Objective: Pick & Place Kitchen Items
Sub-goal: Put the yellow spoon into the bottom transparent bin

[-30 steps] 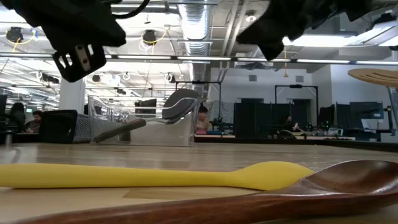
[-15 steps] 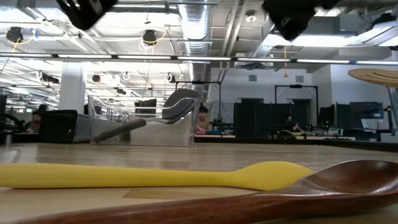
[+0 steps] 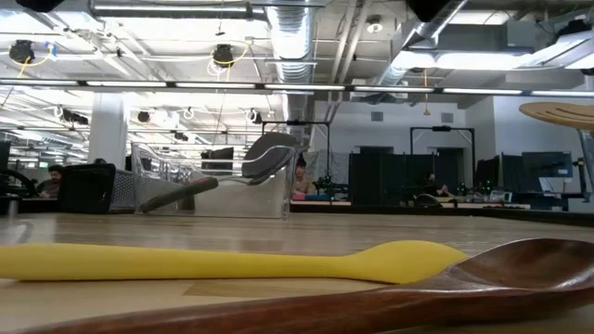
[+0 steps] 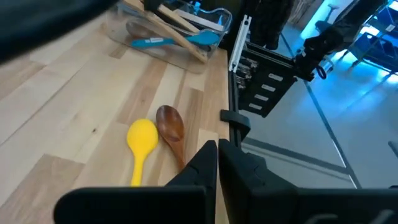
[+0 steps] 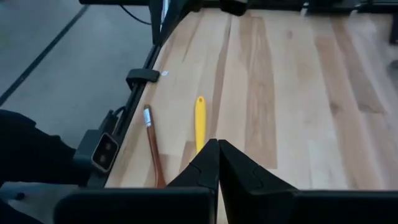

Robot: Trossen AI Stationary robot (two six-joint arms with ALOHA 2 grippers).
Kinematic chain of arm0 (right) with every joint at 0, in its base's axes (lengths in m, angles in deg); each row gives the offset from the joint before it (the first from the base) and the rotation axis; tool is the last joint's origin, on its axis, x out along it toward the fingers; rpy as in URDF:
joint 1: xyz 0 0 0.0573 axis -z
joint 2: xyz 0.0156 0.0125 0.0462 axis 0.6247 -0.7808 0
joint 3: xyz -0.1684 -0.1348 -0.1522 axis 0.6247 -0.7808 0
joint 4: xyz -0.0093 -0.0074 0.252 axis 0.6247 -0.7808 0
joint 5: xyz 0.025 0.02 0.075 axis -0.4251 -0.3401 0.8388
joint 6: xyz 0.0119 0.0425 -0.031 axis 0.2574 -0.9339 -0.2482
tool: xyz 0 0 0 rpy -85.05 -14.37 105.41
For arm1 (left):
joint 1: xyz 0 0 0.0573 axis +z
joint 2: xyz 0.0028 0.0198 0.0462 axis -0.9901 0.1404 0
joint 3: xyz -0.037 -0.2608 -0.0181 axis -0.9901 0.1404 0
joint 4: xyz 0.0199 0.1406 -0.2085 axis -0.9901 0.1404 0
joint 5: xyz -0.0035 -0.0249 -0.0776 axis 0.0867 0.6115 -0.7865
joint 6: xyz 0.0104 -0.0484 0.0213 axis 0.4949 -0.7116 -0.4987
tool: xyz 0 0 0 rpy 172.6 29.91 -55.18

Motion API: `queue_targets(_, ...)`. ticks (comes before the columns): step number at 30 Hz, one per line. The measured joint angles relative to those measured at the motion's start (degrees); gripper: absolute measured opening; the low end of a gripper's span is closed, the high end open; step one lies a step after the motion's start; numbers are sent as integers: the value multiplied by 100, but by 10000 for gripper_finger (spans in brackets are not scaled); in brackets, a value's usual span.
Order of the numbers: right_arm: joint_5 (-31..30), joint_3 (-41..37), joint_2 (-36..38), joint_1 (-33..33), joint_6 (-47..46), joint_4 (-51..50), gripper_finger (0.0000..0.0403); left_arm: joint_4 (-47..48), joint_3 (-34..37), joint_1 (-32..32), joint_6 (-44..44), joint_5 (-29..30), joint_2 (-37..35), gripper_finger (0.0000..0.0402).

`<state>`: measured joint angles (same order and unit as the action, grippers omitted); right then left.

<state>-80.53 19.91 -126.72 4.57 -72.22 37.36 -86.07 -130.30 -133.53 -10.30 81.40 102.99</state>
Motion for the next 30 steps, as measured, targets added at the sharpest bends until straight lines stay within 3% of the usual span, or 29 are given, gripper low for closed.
queue_targets(8, 377, 379, -712, 95, -3, -193, 0, 849, -4, 55, -300, -277, 0, 1)
queue_targets(13, 429, 379, -720, 160, -179, -281, 0, 1499, 9, 195, -552, -1076, 0, 1)
queue_targets(19, 429, 379, -674, 250, -194, -282, 0, 1533, 70, 407, -549, -1618, 179, 1)
queue_targets(24, 431, 379, -674, 321, -194, -309, 0, 1419, 63, 609, -633, -2157, 800, 1)
queue_targets(30, 429, 379, -674, 394, -195, -345, 0, 1365, 63, 605, -639, -2176, 992, 1)
